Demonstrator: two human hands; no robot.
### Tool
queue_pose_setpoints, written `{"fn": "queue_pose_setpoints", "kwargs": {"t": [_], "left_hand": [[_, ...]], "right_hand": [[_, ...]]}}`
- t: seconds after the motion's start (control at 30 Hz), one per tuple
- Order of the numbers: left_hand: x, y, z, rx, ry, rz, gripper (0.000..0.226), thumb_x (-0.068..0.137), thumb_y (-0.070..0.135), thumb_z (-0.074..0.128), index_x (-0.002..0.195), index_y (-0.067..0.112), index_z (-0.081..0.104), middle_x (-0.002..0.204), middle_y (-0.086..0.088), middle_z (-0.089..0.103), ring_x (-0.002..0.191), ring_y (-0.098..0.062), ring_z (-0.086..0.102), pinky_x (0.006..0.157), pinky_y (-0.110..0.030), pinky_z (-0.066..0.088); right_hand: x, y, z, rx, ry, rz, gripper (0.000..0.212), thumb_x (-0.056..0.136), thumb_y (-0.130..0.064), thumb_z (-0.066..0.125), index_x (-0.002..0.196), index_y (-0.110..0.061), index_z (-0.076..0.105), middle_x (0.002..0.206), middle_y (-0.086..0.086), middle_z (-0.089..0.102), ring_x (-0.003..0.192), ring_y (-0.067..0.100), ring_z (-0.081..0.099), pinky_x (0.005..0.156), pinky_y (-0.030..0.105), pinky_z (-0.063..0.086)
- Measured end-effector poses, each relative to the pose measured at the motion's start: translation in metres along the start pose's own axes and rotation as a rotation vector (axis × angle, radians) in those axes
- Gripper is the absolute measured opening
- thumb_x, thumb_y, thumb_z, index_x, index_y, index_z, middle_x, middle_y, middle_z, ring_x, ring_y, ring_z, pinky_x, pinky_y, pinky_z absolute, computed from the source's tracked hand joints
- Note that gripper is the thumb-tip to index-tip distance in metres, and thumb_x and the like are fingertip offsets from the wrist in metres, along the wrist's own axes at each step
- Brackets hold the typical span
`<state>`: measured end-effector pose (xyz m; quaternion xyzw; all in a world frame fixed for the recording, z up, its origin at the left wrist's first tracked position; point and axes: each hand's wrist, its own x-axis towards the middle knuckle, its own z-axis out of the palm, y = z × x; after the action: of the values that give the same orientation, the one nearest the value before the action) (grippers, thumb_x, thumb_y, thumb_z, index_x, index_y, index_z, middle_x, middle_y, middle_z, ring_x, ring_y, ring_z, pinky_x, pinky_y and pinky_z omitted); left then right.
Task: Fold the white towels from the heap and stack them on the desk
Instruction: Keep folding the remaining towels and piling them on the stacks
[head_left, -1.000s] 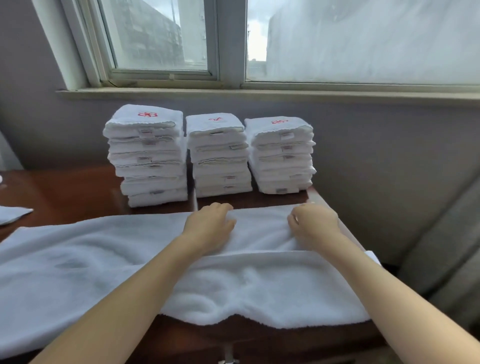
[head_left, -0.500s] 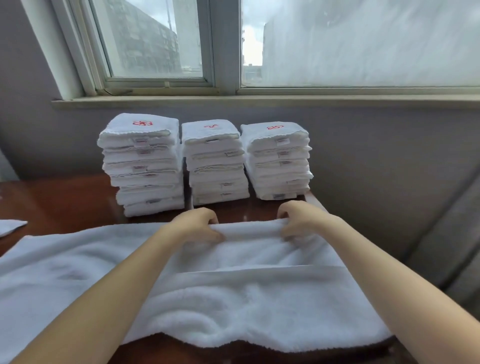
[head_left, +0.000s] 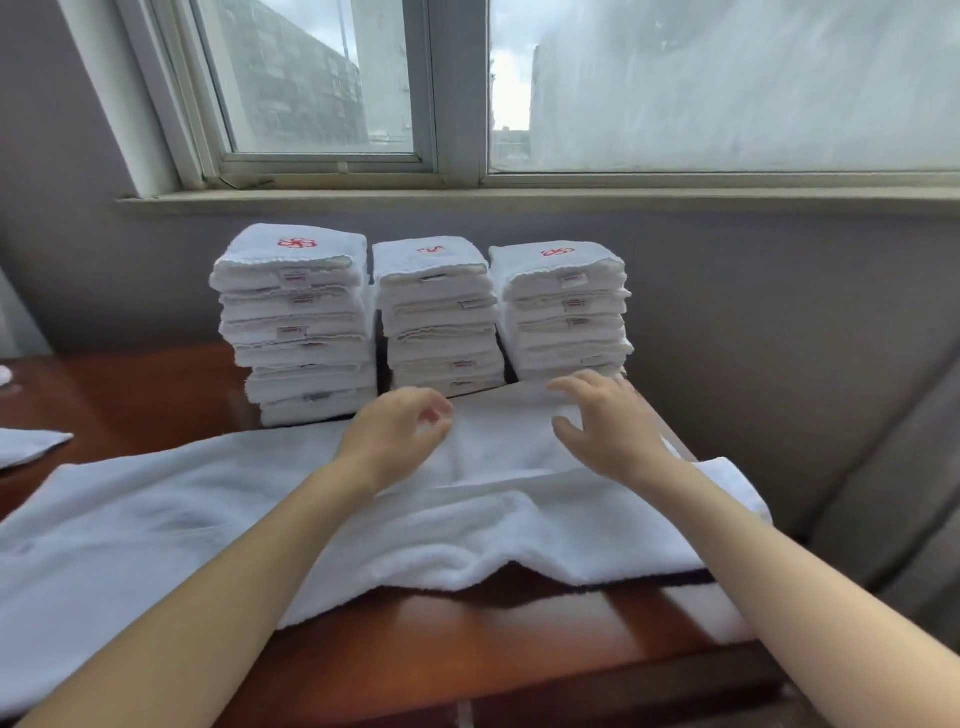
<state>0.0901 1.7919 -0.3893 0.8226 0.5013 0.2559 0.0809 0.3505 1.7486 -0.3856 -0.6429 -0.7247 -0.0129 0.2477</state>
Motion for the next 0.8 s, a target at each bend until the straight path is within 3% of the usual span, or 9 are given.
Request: {"fn": "queue_pose_setpoints", "kwargs": {"t": [0.1, 0.2, 0.3, 0.43, 0.53, 0.6, 0.7, 0.77, 0.8], "left_hand": [[-0.029, 0.005, -0.010, -0.002, -0.117, -0.073, 0.029, 0.091, 0.062, 0.051, 0.081, 0.037, 0.060, 0.081, 0.017, 0.061, 0.077, -0.001, 0.056, 0.063, -0.027, 0.044], [-0.055, 0.009, -0.014, 0.034, -0.232, -0.098, 0.039, 0.085, 0.073, 0.048, 0.076, 0.036, 0.060, 0.079, 0.018, 0.063, 0.074, 0.002, 0.056, 0.061, -0.025, 0.041], [-0.074, 0.007, -0.020, 0.021, -0.304, -0.086, 0.030, 0.086, 0.065, 0.056, 0.084, 0.036, 0.063, 0.084, 0.021, 0.065, 0.080, 0.006, 0.058, 0.071, -0.024, 0.048], [-0.090, 0.004, -0.030, -0.085, -0.215, -0.078, 0.015, 0.096, 0.048, 0.052, 0.088, 0.036, 0.055, 0.088, 0.013, 0.063, 0.082, -0.004, 0.059, 0.079, -0.035, 0.051], [-0.094, 0.011, -0.044, -0.196, -0.127, -0.087, 0.018, 0.098, 0.047, 0.049, 0.087, 0.034, 0.053, 0.080, 0.009, 0.061, 0.069, -0.002, 0.056, 0.066, -0.028, 0.048], [-0.097, 0.015, -0.055, -0.201, -0.235, -0.115, 0.022, 0.097, 0.050, 0.051, 0.086, 0.032, 0.058, 0.071, 0.012, 0.057, 0.059, 0.005, 0.053, 0.057, -0.018, 0.039], [-0.104, 0.023, -0.064, -0.095, -0.586, -0.174, 0.032, 0.096, 0.055, 0.049, 0.081, 0.031, 0.064, 0.066, 0.021, 0.057, 0.058, 0.006, 0.051, 0.061, -0.018, 0.039], [-0.107, 0.028, -0.059, -0.026, -0.628, -0.168, 0.031, 0.096, 0.053, 0.050, 0.080, 0.032, 0.067, 0.070, 0.019, 0.061, 0.060, 0.005, 0.055, 0.063, -0.020, 0.044], [-0.105, 0.031, -0.055, -0.009, -0.574, -0.155, 0.029, 0.096, 0.051, 0.051, 0.082, 0.032, 0.068, 0.074, 0.017, 0.066, 0.064, 0.004, 0.059, 0.067, -0.022, 0.048]], "right_hand": [[-0.026, -0.011, 0.004, 0.138, -0.052, -0.037, 0.032, 0.093, -0.023, 0.056, 0.123, -0.022, 0.064, 0.121, -0.006, 0.064, 0.118, 0.015, 0.054, 0.117, 0.042, 0.023], [-0.046, -0.024, 0.007, 0.234, -0.151, -0.089, 0.030, 0.089, -0.026, 0.059, 0.117, -0.025, 0.067, 0.113, -0.011, 0.067, 0.107, 0.009, 0.058, 0.108, 0.035, 0.032], [-0.056, -0.034, 0.013, 0.150, -0.243, -0.103, 0.034, 0.088, -0.025, 0.060, 0.121, -0.024, 0.065, 0.120, -0.009, 0.063, 0.113, 0.010, 0.056, 0.103, 0.032, 0.036], [-0.058, -0.045, 0.004, 0.178, -0.170, -0.021, 0.018, 0.092, -0.018, 0.053, 0.101, -0.018, 0.068, 0.096, -0.007, 0.054, 0.097, 0.021, 0.058, 0.081, 0.031, 0.043], [-0.059, -0.053, -0.015, 0.240, -0.050, -0.053, 0.010, 0.088, -0.020, 0.053, 0.081, -0.024, 0.058, 0.079, -0.010, 0.056, 0.081, 0.018, 0.054, 0.066, 0.032, 0.040], [-0.063, -0.058, -0.031, 0.247, -0.034, -0.073, 0.013, 0.085, -0.024, 0.056, 0.072, -0.025, 0.057, 0.071, -0.011, 0.058, 0.072, 0.014, 0.053, 0.066, 0.032, 0.044], [-0.070, -0.062, -0.050, 0.190, -0.342, -0.002, 0.023, 0.086, -0.032, 0.051, 0.070, -0.024, 0.066, 0.070, -0.009, 0.064, 0.065, 0.011, 0.057, 0.061, 0.031, 0.046], [-0.078, -0.061, -0.055, 0.153, -0.610, 0.120, 0.032, 0.089, -0.036, 0.042, 0.077, -0.024, 0.069, 0.071, -0.003, 0.070, 0.052, 0.010, 0.055, 0.052, 0.025, 0.043], [-0.080, -0.061, -0.055, 0.145, -0.658, 0.160, 0.033, 0.090, -0.034, 0.040, 0.082, -0.021, 0.068, 0.070, -0.001, 0.072, 0.046, 0.011, 0.055, 0.048, 0.023, 0.043]]}}
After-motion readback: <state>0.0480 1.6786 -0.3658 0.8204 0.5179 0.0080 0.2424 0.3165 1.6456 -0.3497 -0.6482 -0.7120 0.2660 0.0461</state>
